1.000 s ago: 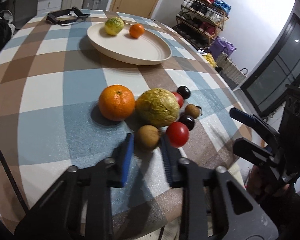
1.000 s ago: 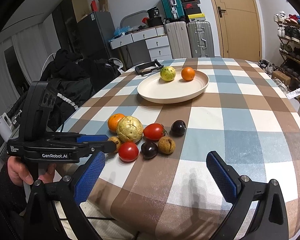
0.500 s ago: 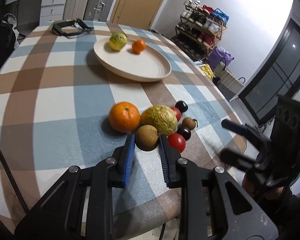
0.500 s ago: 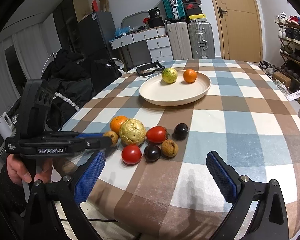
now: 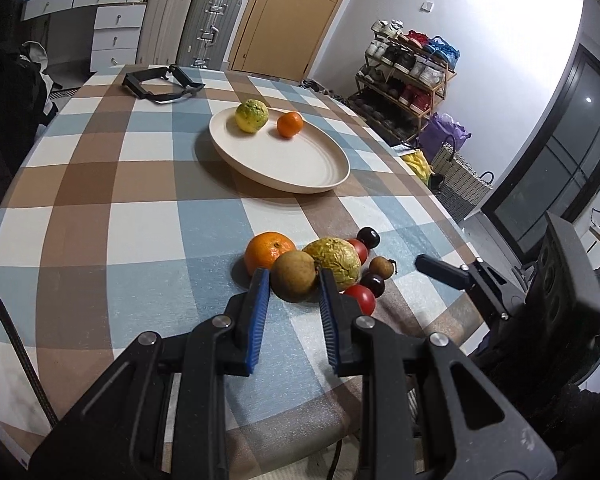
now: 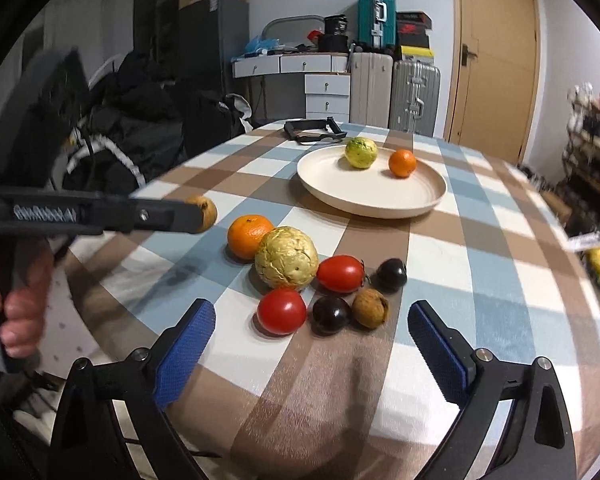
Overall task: Organize fruits
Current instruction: 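Grasp the brown kiwi with the left tool while the right tool grasps a tomato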
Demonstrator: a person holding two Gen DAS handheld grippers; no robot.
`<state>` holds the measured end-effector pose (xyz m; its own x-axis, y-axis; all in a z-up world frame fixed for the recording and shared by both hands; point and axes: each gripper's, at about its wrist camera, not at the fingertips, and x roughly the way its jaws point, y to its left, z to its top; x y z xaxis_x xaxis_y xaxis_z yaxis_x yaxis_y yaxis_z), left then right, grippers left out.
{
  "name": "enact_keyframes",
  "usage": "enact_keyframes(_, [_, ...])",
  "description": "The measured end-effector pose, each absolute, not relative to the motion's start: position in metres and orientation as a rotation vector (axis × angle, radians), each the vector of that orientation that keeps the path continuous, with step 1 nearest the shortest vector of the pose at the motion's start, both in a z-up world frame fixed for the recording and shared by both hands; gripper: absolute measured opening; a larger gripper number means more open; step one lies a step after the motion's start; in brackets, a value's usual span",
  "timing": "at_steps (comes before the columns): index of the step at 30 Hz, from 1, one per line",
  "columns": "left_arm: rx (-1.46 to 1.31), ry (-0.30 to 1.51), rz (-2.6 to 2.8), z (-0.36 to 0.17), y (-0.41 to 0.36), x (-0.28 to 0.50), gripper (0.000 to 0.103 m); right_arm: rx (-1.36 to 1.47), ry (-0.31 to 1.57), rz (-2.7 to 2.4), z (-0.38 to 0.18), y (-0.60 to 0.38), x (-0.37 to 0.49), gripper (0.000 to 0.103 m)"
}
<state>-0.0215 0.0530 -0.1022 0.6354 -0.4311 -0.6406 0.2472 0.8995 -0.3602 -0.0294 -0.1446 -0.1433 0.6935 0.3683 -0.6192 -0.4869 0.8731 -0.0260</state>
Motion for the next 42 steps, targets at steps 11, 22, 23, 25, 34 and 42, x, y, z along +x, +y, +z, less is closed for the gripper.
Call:
enact_keyframes(11, [-0.249, 0.805, -0.386, -0.108, 0.053, -0.021, 0.022, -0.386, 0.625, 0.458, -0.161, -0.118, -0.030, 0.058])
enact_keyframes(22, [-0.234, 0.813, -0.393, -0.110, 0.048, -0.016, 0.022, -0.531, 0.610, 0.493, -0.170, -0.103, -0.035, 0.032])
enact_keyframes(23, [-0.234, 0.812, -0.391, -0.110, 0.048, -0.016, 0.022, -0.536, 0.611, 0.495, -0.170, -0.103, -0.034, 0.031])
enact_keyframes(25, [-0.235, 0.810, -0.387, -0.109, 0.047, -0.015, 0.022, -0.524, 0.619, 0.504, -0.169, -0.104, -0.033, 0.031])
enact_keyframes(34, [-0.235, 0.802, -0.372, -0.101, 0.046, -0.006, 0.022, -0.323, 0.612, 0.576, -0.155, -0.129, -0.028, 0.030])
enact_keyframes(42, [-0.248, 0.790, -0.357, -0.089, 0.048, 0.019, 0.022, -0.109, 0.545, 0.595, -0.129, -0.163, -0.021, 0.030])
